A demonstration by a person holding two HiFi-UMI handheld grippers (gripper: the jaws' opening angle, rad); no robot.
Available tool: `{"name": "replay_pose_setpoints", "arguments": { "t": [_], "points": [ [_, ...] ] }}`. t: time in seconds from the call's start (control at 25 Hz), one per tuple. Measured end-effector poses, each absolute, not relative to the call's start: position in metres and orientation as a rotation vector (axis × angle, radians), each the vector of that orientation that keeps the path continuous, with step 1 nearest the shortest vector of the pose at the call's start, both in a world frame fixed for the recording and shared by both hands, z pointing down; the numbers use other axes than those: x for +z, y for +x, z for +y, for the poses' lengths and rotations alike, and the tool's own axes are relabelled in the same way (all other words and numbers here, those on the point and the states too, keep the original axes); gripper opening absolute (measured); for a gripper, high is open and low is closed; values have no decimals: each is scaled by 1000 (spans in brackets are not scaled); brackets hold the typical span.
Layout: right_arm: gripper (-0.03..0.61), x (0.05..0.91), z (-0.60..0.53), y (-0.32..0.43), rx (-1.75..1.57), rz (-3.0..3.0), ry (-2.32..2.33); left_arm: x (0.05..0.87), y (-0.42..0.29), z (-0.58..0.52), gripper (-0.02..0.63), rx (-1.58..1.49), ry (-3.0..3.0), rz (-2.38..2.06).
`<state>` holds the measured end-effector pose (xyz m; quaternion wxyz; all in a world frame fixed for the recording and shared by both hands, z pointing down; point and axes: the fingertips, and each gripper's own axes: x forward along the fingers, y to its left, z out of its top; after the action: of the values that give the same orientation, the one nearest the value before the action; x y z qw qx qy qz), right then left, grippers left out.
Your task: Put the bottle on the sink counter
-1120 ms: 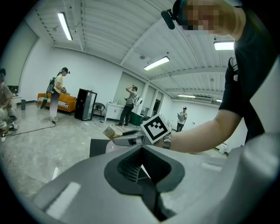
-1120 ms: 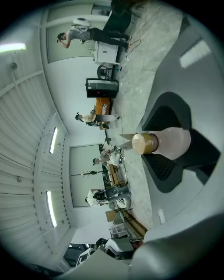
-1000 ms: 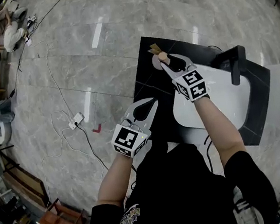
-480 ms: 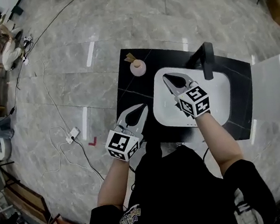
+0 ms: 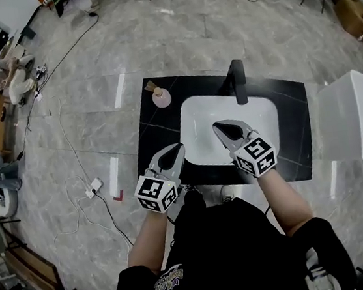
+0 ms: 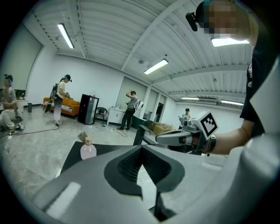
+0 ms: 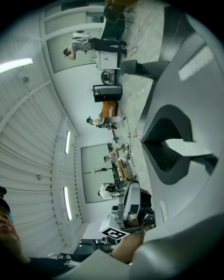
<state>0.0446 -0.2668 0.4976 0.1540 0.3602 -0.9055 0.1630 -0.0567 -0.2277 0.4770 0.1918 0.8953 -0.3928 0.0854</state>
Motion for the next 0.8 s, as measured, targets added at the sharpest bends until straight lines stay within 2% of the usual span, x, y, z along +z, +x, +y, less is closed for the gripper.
{"name": "replay_pose_setpoints", "arguments": {
  "t": [0.56,0.8],
  "points": [
    [28,478,-189,153,514,-2672,1010,464,27,-139,2,267,2473,-1203],
    [28,476,-170,165,537,-2684,979,459,39,-107,2,302,2455,-1232]
  ]
}}
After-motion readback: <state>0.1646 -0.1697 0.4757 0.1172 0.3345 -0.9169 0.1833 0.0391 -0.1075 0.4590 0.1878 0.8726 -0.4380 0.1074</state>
